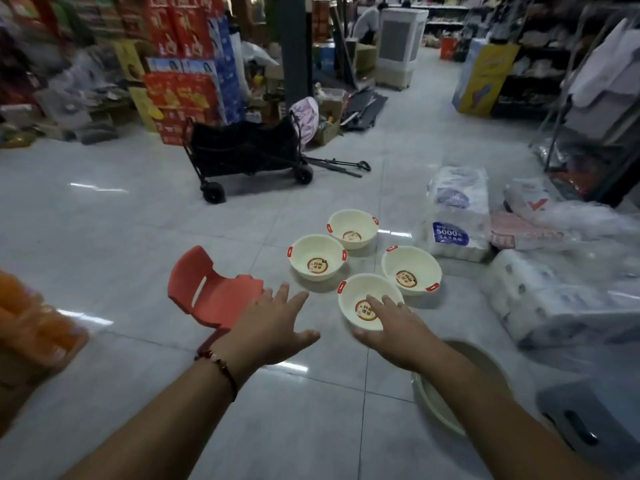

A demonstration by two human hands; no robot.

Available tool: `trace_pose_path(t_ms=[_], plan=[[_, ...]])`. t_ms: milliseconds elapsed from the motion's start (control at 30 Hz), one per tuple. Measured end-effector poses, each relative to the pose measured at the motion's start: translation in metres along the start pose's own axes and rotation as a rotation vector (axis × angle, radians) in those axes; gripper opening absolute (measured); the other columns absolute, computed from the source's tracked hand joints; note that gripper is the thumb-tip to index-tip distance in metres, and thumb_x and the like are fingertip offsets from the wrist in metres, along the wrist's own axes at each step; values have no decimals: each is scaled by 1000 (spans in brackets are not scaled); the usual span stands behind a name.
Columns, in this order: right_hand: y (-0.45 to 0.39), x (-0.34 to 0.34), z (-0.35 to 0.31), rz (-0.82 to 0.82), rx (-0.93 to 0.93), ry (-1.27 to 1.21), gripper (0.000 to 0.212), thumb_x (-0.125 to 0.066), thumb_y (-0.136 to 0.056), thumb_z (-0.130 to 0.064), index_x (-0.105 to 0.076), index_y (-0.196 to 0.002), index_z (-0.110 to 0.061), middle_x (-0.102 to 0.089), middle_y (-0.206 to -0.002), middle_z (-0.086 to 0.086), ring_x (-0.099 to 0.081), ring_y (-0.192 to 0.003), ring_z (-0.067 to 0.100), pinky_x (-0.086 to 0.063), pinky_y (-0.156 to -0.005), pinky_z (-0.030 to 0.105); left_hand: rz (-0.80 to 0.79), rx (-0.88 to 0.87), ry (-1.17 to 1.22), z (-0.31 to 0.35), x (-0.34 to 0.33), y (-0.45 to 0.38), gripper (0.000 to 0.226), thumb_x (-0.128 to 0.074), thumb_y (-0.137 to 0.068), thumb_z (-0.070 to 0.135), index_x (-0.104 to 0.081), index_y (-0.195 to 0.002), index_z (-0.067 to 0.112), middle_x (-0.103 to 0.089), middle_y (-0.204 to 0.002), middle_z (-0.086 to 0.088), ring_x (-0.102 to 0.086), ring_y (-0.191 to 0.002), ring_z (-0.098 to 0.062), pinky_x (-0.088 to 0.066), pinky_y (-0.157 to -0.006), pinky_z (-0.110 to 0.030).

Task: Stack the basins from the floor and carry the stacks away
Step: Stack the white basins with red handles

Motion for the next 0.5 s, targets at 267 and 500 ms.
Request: trace_pose_path(t_ms=[267,500], plan=[[-84,8,13,11,-200,-142,79,-46,-94,-62,-9,-157,-32,-9,-166,1,-9,-151,29,-16,-121,50,-127,-227,-147,-12,31,-130,83,-44,-90,71,-10,-157,35,-3,-166,-8,-11,-151,-32,-18,-120,-50],[-185,6,72,57,-332,-194,79,-44,-94,-61,-8,-157,-30,-8,-165,2,-12,-149,30,-17,-120,49,-183,-316,-249,-1,30,-266,83,-47,-92,66,-8,-157,33,3,-166,-9,-6,-152,-34,-15,-122,-52]])
Point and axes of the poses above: each hand's wrist, its own y-axis away from the middle knuckle, its own x-axis out of the back of the hand, z = x × y, the point moved 7 cm from there along -y, towards the middle knuckle
